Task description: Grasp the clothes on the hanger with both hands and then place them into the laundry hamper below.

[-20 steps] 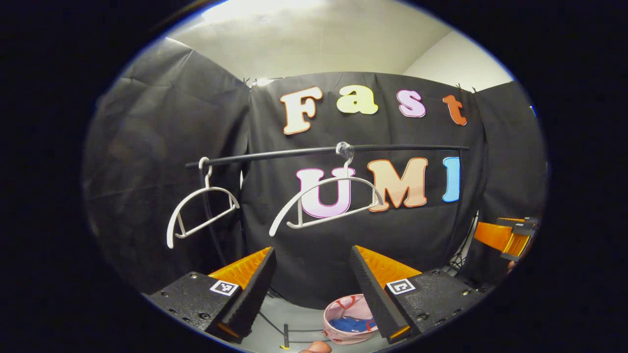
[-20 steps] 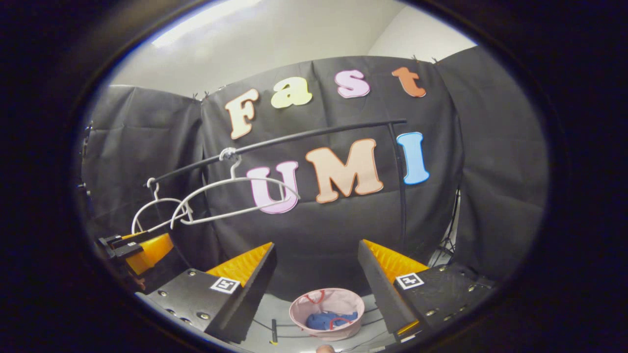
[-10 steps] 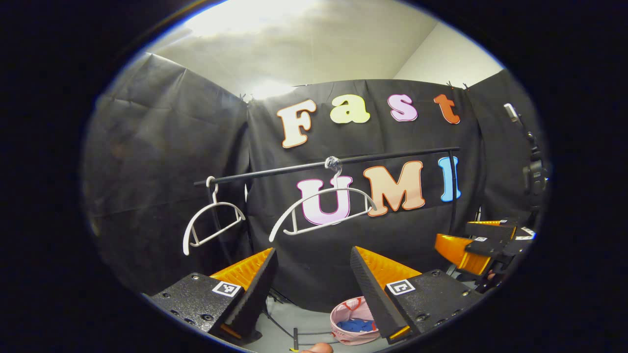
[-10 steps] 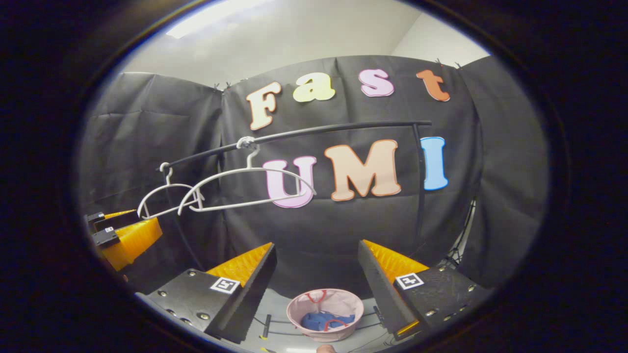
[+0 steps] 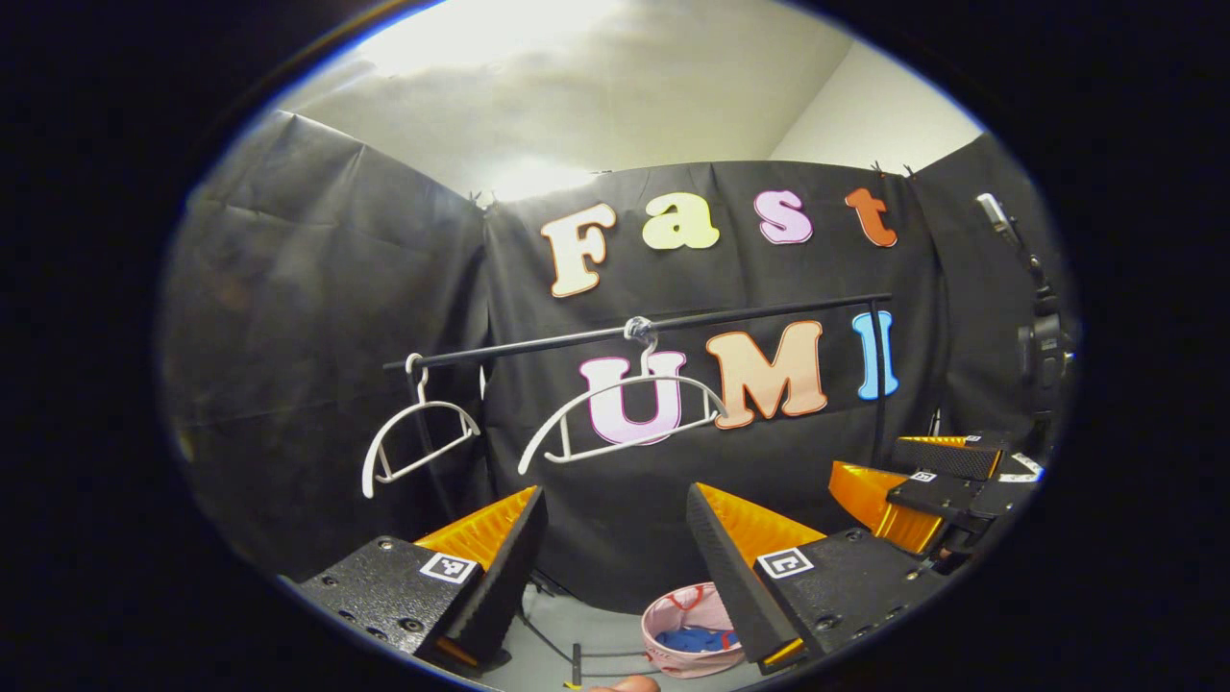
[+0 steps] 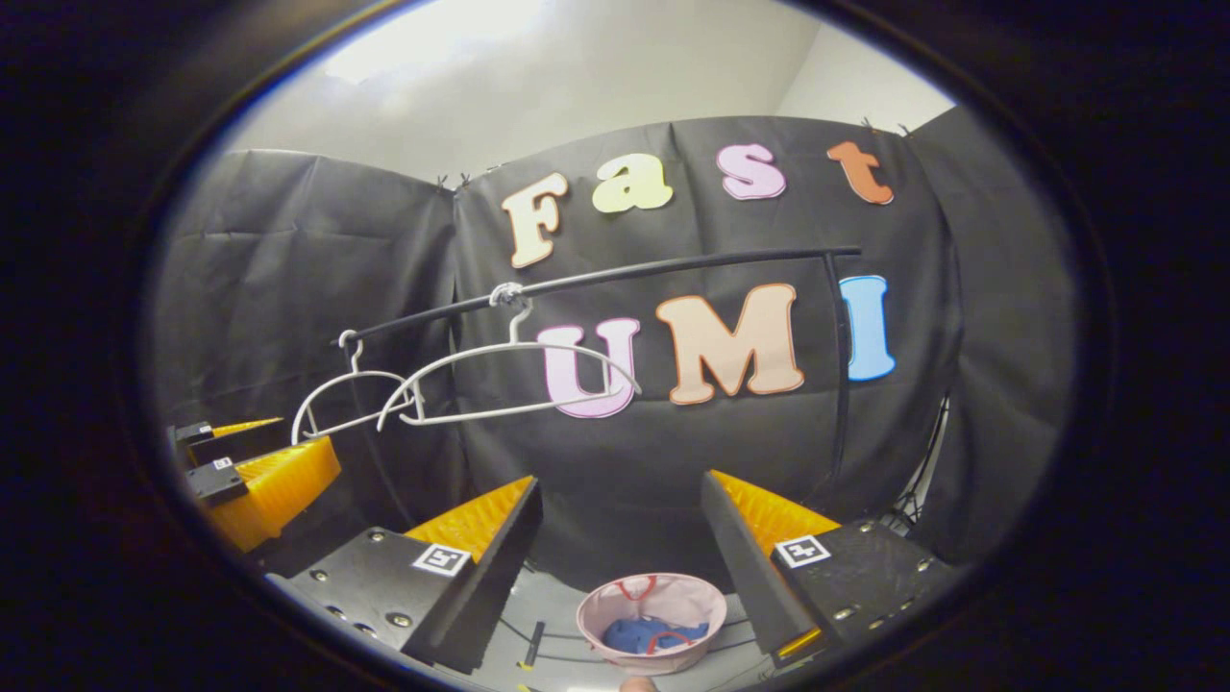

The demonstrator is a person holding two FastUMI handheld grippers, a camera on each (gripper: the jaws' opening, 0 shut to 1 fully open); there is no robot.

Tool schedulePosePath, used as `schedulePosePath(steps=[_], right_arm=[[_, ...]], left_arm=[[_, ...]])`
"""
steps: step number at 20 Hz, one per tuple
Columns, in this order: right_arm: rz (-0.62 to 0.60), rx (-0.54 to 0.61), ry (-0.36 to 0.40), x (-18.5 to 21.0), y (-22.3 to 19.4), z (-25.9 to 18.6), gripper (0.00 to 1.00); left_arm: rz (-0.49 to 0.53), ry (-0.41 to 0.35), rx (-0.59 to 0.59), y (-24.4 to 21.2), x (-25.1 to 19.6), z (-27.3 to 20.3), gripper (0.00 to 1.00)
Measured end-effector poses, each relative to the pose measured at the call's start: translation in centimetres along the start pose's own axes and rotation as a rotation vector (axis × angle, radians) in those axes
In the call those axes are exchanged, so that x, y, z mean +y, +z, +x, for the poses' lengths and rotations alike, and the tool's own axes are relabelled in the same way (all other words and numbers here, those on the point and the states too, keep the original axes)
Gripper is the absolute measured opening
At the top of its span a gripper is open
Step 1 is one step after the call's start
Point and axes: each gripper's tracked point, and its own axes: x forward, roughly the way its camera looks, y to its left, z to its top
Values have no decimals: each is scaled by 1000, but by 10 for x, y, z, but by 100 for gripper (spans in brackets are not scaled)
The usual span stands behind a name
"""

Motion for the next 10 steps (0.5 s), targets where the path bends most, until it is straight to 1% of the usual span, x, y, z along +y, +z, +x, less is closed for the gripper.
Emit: schedulePosePath(steps=[1, 2, 3, 4, 6, 7, 8, 9, 10], right_arm=[[-7, 1, -8, -3, 0, -3, 94], [-15, 0, -13, -5, -1, -6, 94], [-26, 2, -18, -7, -3, -8, 94], [-38, 0, -23, -9, -5, -11, 99], [-62, 8, -25, -9, -12, -15, 94], [-69, 17, -25, -10, -16, -17, 100], [-71, 20, -28, -10, -19, -19, 99], [-70, 17, -33, -12, -19, -21, 94], [-69, 10, -41, -15, -17, -23, 94]], left_arm=[[-7, -8, 4, -1, -3, 0, 92], [-14, -10, 5, -1, -4, 3, 89], [-19, -15, 5, -2, -6, 5, 90], [-23, -14, 10, -6, -6, 6, 92], [-35, -13, 28, -12, -7, 7, 92], [-46, -13, 35, -15, -7, 8, 92], [-59, -16, 40, -18, -7, 9, 90], [-71, -17, 41, -19, -6, 9, 92], [-81, -17, 36, -20, -4, 10, 92]])
